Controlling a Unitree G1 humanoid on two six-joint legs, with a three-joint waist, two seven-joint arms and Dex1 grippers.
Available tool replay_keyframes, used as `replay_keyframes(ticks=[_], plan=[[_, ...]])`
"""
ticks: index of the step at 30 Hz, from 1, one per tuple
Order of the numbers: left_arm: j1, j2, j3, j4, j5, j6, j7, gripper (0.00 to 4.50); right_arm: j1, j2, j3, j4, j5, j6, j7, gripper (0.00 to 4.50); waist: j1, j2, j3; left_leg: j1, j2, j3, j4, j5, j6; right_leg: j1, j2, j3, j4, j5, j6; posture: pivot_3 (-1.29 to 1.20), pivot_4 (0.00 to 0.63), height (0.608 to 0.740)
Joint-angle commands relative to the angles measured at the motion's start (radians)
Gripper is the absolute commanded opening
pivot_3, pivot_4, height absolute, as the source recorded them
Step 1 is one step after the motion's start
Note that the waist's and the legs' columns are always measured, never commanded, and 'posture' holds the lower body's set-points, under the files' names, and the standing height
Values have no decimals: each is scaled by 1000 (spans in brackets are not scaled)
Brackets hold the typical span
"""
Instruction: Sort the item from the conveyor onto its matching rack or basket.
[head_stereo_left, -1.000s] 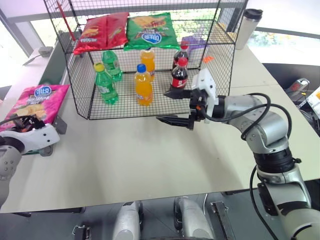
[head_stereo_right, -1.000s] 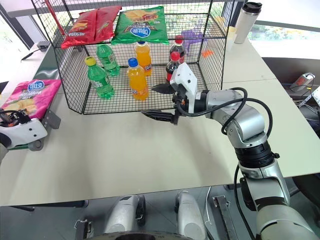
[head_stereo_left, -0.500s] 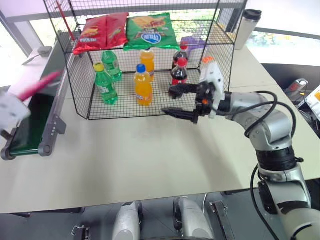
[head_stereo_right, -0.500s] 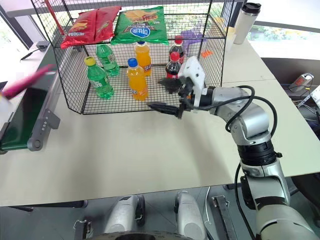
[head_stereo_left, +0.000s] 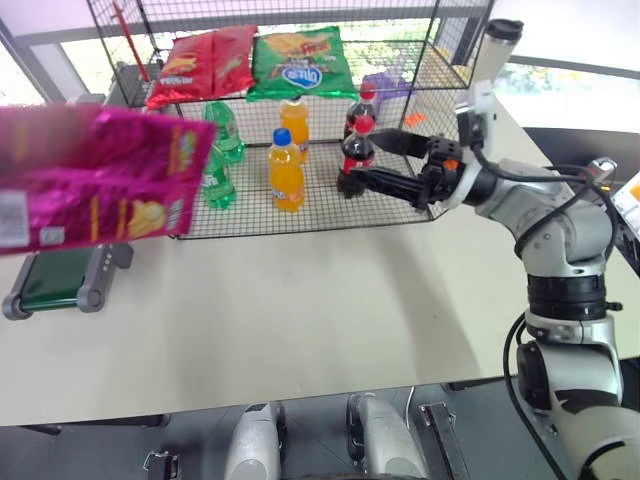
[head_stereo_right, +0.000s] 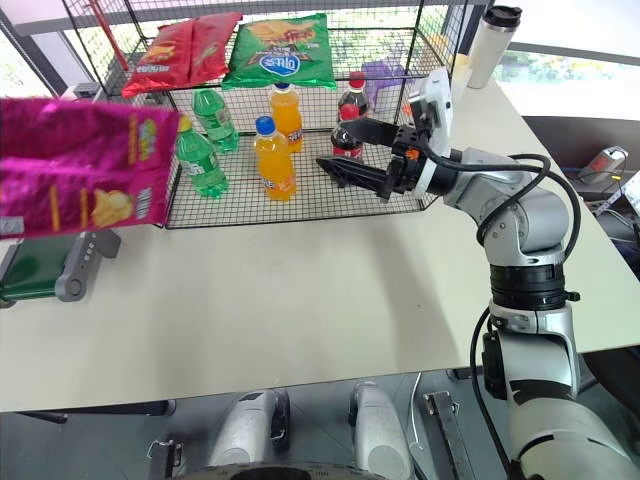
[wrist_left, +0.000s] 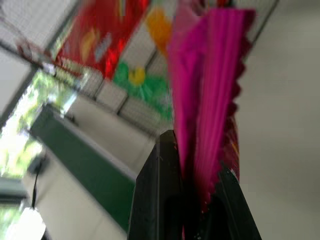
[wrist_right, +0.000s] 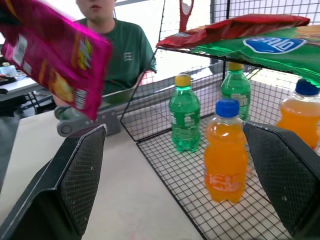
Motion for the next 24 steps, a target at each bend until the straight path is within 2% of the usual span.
replay_keyframes(ticks=[1, 6, 12, 18, 24], plan=[[-148, -45, -170, -32, -233, 32, 150, 43, 3, 36, -27, -6, 37, -15, -1, 4500, -1, 0, 0, 1, 0, 0, 0, 0, 0, 1, 0, 0, 0, 1, 1, 0, 150, 740], [-335, -85, -386, 20, -354, -22, 230, 43, 4, 40, -15, 6, 47, -22, 58, 4500, -4, 0, 0, 4, 0, 0, 0, 0, 0, 3, 2, 1, 1, 1, 2, 0, 150, 740], [-498, -139, -594, 91, -355, -122, 225, 43, -9, 39, -6, 19, 56, -17, 116, 4500, -3, 0, 0, 6, 0, 0, -1, 0, 0, 5, 2, 2, 1, 1, 2, 0, 150, 740], [-570, -197, -706, 115, -353, -173, 210, 43, -37, 70, -28, -10, 147, 34, 139, 4500, -3, 0, 0, 6, 0, 0, 0, 0, 0, 5, 2, 2, 1, 1, 3, 0, 150, 740], [-562, -253, -782, 143, -279, -236, 212, 43, -85, 113, -1, 32, 135, 4, 152, 4500, -3, 0, 0, 6, 0, 0, 0, 0, 0, 5, 2, 2, 1, 1, 3, 0, 150, 740]])
